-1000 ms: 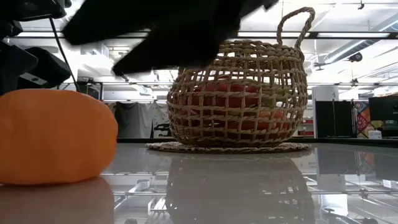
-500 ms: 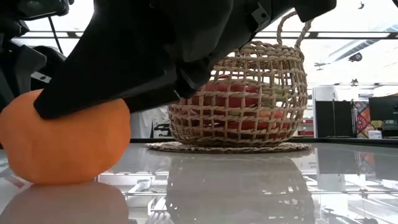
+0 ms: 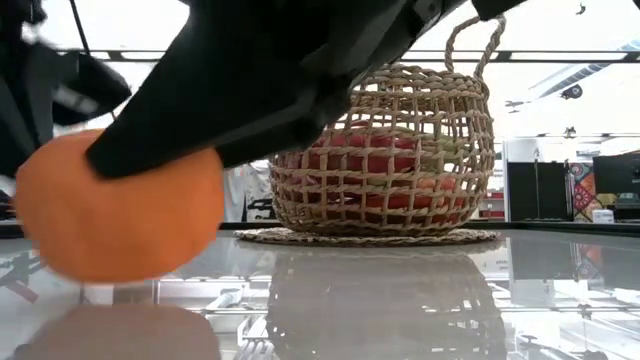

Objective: Build produce basket
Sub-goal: Put the orange into the brown basket, then put the purple grapes into the brown basket

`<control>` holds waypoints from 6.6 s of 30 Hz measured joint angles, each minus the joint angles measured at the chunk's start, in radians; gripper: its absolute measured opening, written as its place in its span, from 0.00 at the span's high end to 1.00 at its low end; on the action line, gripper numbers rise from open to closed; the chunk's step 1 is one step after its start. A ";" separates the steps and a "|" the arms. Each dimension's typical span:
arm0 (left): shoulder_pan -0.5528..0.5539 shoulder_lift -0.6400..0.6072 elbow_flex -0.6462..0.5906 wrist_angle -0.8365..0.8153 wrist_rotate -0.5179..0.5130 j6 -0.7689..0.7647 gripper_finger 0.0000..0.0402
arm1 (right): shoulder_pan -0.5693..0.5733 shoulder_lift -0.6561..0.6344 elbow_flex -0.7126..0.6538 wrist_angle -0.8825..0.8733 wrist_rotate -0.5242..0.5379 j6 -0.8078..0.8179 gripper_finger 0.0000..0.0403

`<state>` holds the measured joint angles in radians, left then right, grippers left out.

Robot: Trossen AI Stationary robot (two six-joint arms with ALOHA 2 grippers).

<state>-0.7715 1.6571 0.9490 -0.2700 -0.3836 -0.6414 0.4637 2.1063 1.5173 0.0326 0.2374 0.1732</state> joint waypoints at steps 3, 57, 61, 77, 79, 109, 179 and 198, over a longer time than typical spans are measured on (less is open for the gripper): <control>0.000 -0.038 0.013 0.001 0.000 0.087 1.00 | 0.000 -0.051 -0.001 -0.090 -0.007 0.000 0.36; 0.064 -0.404 -0.074 0.227 -0.316 1.041 1.00 | -0.638 -0.378 -0.001 -0.716 0.278 0.166 0.31; 0.064 -0.404 -0.074 0.232 -0.319 1.041 1.00 | -0.645 -0.352 -0.001 -0.670 0.279 0.131 0.28; 0.064 -0.404 -0.074 0.236 -0.322 1.041 1.00 | -0.635 -0.406 -0.001 -0.695 0.278 0.123 0.13; 0.064 -0.404 -0.074 0.236 -0.322 1.041 1.00 | -0.615 -0.433 -0.001 -0.711 0.278 0.127 0.14; 0.066 -0.351 -0.095 0.236 -0.346 0.582 1.00 | 0.053 -0.764 -0.402 -0.389 0.287 -0.040 0.19; 0.856 -0.538 -0.054 -0.936 -0.043 0.125 0.50 | 0.066 -1.254 -1.001 0.186 0.147 -0.259 0.19; 0.941 -0.568 -0.274 -0.680 -0.033 0.071 0.50 | 0.066 -1.254 -1.001 0.186 0.147 -0.259 0.19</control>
<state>0.1698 1.0893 0.6755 -0.9496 -0.4170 -0.5703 0.5301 0.8524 0.5159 0.2182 0.3840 -0.0856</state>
